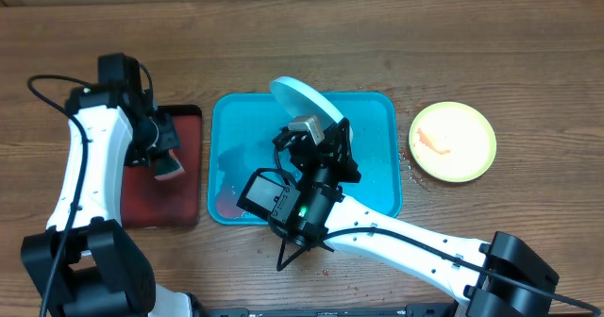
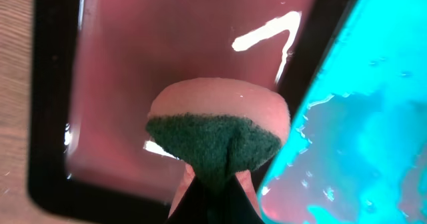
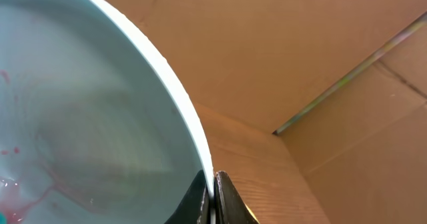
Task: Clean dirty plates on tray and stack at the side
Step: 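Carry the light-blue plate right and stack it on the plates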
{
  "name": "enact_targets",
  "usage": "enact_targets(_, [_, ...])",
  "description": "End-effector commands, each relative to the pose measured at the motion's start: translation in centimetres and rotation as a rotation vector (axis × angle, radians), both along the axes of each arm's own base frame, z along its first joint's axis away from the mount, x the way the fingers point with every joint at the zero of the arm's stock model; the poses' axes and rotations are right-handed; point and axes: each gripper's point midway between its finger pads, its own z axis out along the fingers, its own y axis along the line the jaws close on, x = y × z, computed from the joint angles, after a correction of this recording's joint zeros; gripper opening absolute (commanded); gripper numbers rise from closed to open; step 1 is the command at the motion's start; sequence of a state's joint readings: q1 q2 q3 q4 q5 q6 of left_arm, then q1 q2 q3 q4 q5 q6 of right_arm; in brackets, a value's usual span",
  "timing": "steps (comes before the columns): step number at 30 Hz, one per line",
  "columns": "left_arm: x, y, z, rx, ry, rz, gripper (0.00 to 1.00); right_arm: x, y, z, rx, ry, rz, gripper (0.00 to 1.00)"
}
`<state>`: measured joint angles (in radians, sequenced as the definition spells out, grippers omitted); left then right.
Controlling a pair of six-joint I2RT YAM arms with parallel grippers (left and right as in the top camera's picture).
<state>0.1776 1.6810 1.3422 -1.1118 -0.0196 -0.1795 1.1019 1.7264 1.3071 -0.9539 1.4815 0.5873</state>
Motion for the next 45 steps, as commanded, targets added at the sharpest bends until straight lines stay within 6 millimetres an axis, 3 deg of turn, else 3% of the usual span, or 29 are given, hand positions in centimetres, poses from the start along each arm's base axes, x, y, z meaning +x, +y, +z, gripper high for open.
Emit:
enact_targets(1, [-0.9,0.8,-1.7,0.039,0.002,0.044,0.04,-0.1,0.3,0.2,0.072,-0.004,0.007,0.04])
enact_targets(4, [-1.5,1.7,-3.8,0.087,0.003,0.099,0.04,-0.1,0.4,-0.1,0.082,0.01,0.011,0.04])
enact_targets(9, [-1.7,2.4,-4.9,0.128,-0.008,0.134,0.05,-0.1,0.5,-0.4,0.091,0.029,0.016,0.04])
enact_targets(12, [-1.6,2.4,-4.9,0.13,-0.01,0.137,0.19,-0.1,0.5,-0.5,0.094,0.034,0.018,0.04])
enact_targets(17, [-1.3,2.4,-4.9,0.13,-0.022,0.138,0.53,-0.1,0.5,-0.5,0.094,0.034,0.018,0.04])
enact_targets(21, [-1.1,2.5,-4.6,0.13,-0.03,0.138,0.61,-0.1,0.6,-0.5,0.103,0.03,0.016,0.04])
enact_targets(26, [-0.2,1.7,-1.9,0.083,-0.036,0.128,0.59,-0.2,0.7,-1.3,0.228,0.045,0.014,0.04])
enact_targets(31, [1.6,0.8,3.4,0.038,-0.127,0.095,0.56,-0.5,0.7,-1.8,0.373,0.167,0.038,0.04])
enact_targets(35, [3.0,-1.3,7.7,-0.016,-0.25,0.022,0.59,-0.1,-1.2,-1.2,0.528,0.257,0.021,0.04])
enact_targets(39, [3.6,-4.5,10.1,-0.064,-0.334,-0.06,0.65,1.0,-4.4,-0.5,0.752,0.349,-0.026,0.04])
enact_targets(42, [3.6,-6.8,10.2,-0.067,-0.34,-0.145,0.66,1.9,-8.2,-0.1,0.914,0.393,-0.093,0.04])
enact_targets(45, [3.8,-9.0,10.0,-0.076,-0.339,-0.206,0.66,2.5,-13.6,-0.7,1.055,0.427,-0.23,0.04])
